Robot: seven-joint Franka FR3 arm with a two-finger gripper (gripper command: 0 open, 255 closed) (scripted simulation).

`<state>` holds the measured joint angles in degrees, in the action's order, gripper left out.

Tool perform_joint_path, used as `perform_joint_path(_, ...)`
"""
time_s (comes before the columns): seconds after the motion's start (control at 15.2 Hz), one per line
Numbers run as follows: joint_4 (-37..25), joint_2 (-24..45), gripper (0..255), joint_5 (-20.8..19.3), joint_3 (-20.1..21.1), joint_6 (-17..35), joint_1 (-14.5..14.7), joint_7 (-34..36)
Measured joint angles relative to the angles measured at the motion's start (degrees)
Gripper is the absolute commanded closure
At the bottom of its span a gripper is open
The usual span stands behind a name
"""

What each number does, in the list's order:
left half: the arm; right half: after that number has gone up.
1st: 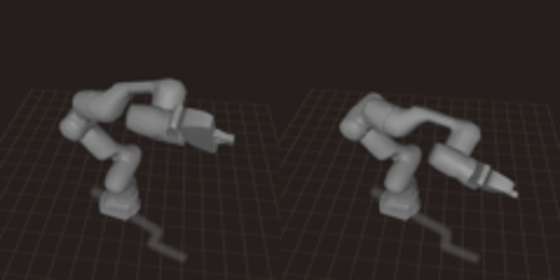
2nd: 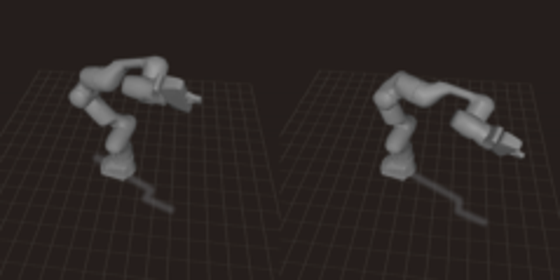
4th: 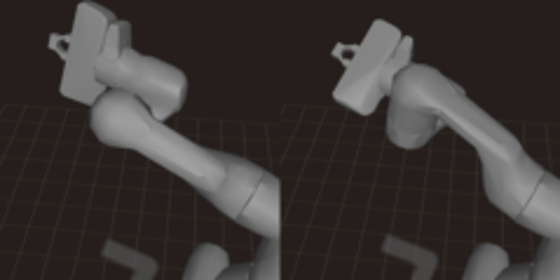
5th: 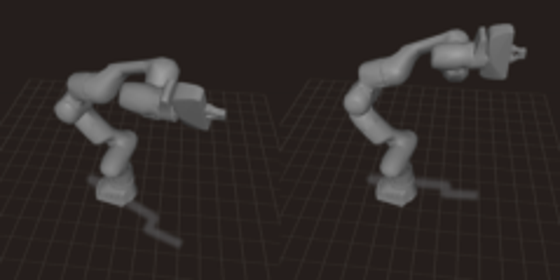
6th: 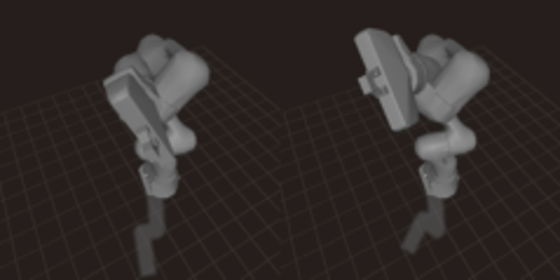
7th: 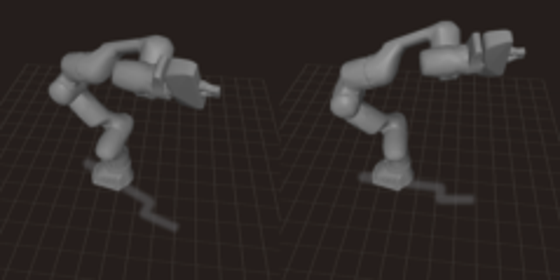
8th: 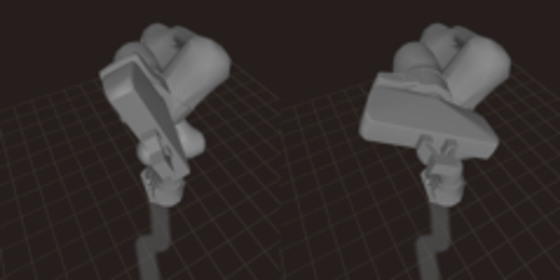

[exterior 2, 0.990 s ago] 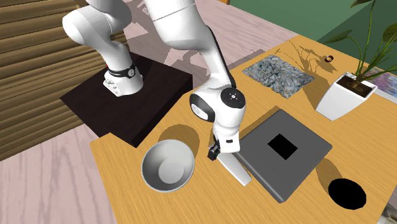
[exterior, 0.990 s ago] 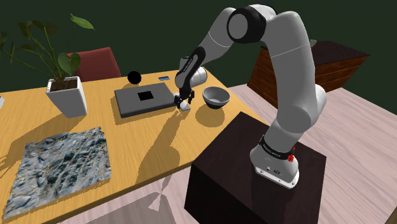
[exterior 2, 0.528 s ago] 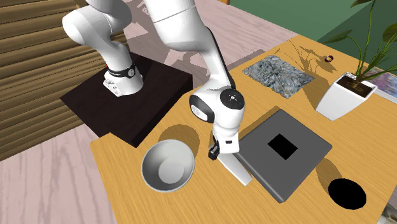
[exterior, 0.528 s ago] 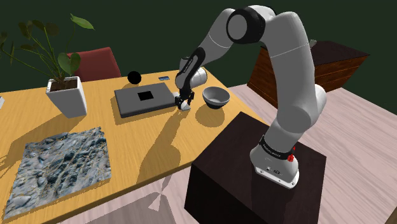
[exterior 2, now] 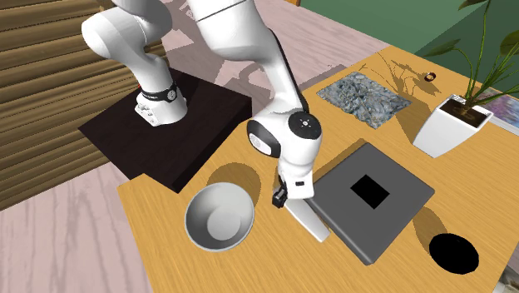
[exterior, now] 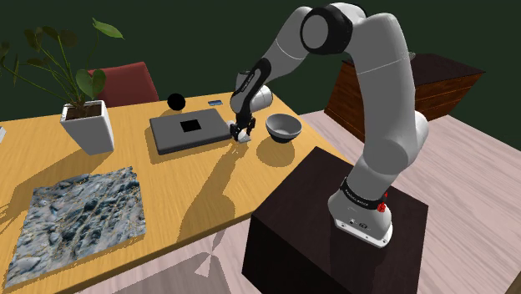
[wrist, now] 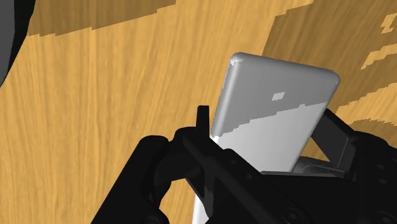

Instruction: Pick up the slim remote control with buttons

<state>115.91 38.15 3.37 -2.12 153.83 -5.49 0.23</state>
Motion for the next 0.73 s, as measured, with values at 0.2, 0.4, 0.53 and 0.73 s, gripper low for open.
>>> perform_joint_path(0.2, 0.9, -2.3, 255, -0.1, -0.2, -1.3, 0.1, 0.1)
perform_joint_path(0.4, 1.5, -4.4, 255, -0.2, -0.3, -2.8, 0.3, 0.3)
perform_joint_path(0.53, 1.7, -5.8, 255, -0.3, -0.4, -3.9, 0.3, 0.3)
perform_joint_path(0.73, 2.0, -7.7, 255, -0.5, -0.5, -5.6, 0.5, 0.4)
